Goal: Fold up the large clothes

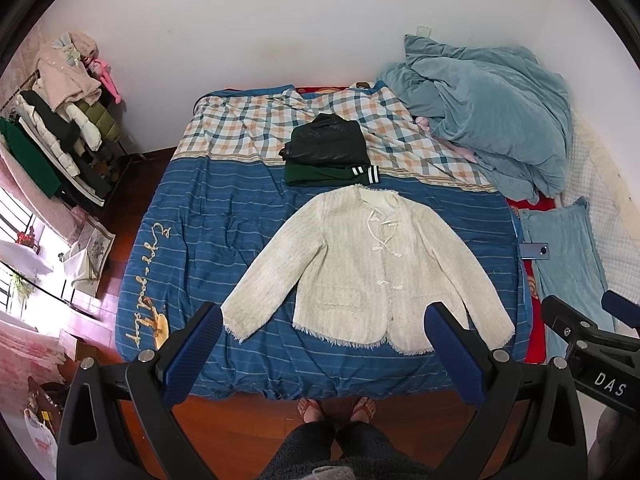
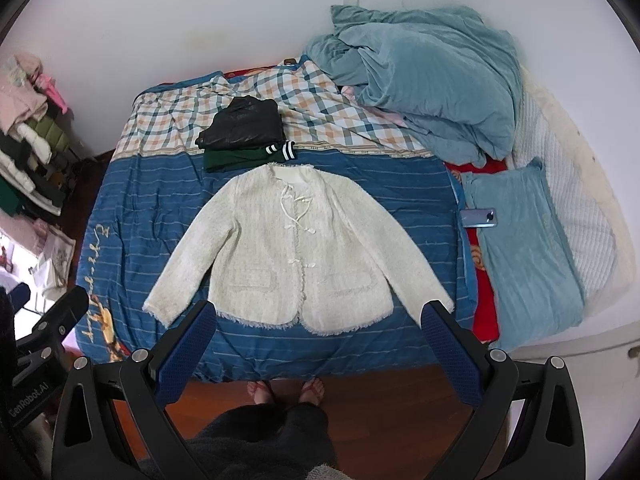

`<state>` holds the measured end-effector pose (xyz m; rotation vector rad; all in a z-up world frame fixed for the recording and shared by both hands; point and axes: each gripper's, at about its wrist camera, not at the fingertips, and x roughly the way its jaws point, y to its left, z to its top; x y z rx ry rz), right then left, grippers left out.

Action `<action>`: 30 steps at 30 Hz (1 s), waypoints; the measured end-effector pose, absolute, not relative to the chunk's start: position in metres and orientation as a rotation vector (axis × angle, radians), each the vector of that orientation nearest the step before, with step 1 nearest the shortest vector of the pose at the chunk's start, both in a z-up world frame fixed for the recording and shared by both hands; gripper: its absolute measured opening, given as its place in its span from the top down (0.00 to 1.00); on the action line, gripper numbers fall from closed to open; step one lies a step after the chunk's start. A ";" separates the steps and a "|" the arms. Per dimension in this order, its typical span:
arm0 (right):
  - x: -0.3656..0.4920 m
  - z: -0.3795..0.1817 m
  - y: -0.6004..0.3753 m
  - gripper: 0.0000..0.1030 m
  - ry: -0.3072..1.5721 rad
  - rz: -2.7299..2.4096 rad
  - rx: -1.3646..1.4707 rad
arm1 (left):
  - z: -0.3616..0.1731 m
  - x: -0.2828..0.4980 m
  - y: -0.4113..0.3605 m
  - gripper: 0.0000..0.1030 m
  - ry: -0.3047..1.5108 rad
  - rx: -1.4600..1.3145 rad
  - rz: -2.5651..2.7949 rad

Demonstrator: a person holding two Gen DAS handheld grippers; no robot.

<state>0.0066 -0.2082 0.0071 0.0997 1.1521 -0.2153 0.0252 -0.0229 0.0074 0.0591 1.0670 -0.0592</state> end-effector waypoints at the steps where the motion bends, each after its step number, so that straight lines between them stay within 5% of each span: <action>1: 0.008 0.006 -0.211 0.00 1.151 -0.215 0.131 | 0.005 0.029 -0.024 0.00 1.061 0.068 -0.054; 10: 0.004 -0.109 -0.324 0.01 1.110 -0.467 0.501 | -0.064 0.086 -0.034 0.00 1.003 0.144 0.021; 15: -0.010 -0.209 -0.430 0.30 1.147 -0.639 0.745 | -0.125 0.124 -0.057 0.00 1.047 0.186 0.077; 30: -0.040 -0.571 -0.664 0.22 1.340 -0.862 1.079 | -0.381 0.204 -0.138 0.00 1.314 0.362 0.266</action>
